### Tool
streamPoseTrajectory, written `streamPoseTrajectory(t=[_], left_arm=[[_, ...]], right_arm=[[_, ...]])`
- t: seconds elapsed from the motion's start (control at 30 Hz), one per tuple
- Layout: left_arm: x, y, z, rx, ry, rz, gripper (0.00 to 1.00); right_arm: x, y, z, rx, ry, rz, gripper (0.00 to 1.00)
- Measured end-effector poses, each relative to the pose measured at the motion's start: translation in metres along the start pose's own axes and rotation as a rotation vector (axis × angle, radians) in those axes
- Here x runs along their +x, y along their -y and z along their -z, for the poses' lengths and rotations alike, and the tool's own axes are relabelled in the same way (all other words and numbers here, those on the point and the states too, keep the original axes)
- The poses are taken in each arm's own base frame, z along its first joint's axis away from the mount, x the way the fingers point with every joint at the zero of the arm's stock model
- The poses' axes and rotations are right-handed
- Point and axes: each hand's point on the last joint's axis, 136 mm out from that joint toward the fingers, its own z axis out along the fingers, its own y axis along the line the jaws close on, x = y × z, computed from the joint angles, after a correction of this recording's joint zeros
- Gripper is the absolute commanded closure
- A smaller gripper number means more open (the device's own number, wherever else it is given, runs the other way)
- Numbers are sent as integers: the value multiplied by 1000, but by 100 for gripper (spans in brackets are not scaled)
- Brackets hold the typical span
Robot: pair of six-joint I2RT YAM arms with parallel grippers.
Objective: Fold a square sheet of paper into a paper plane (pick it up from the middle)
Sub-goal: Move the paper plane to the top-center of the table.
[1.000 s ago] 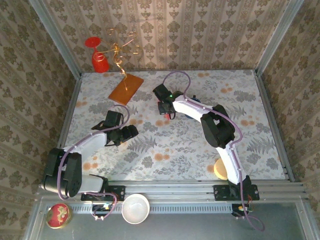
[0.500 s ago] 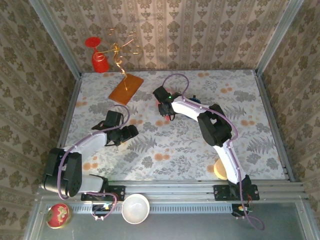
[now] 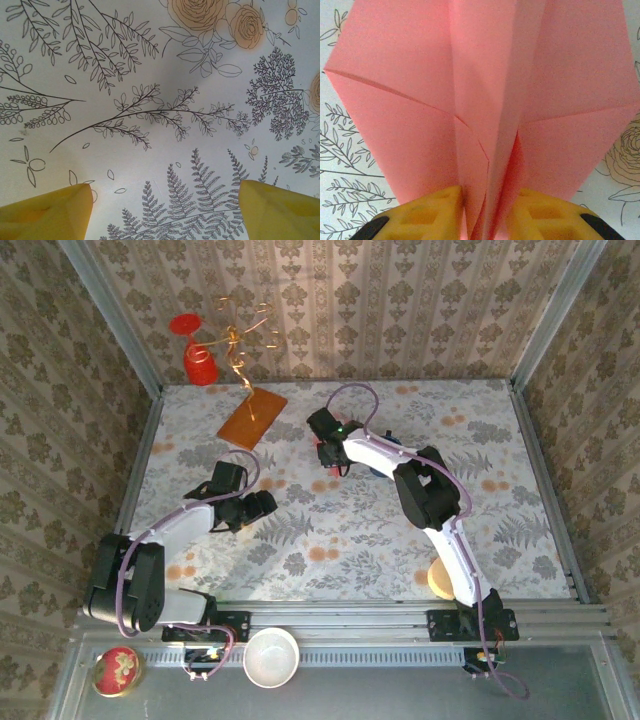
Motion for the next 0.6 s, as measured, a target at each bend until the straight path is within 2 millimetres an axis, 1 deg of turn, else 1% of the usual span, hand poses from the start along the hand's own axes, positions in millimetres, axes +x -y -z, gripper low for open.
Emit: streamPoseTrajectory(t=[0.13,0.23,0.27,0.33,0.43,0.5,0.57,0.6], left_arm=[[-6,1,6,-13,17,-15,22],[-20,10,18,-5,64,-35,22],[-26,12,24,-2,87,-40,21],[-39,16,36,3,138,-48,18],[-57,15,54,-5,223,-61,8],[-67,9,67,-26,282,-68,3],[-77,3,80,-55,344,-76,0],[-82,-1,87,-73,379,-83,0]], right_arm=[[0,0,6,-7,-10,9,60],[-8,-2,28,-38,5,3,53],[-14,-2,42,-55,21,-2,50],[-25,-1,74,-93,65,-18,45],[-36,11,135,-144,158,-45,36],[-37,26,174,-163,232,-65,30],[-30,46,205,-155,303,-83,24],[-25,58,216,-140,330,-89,21]])
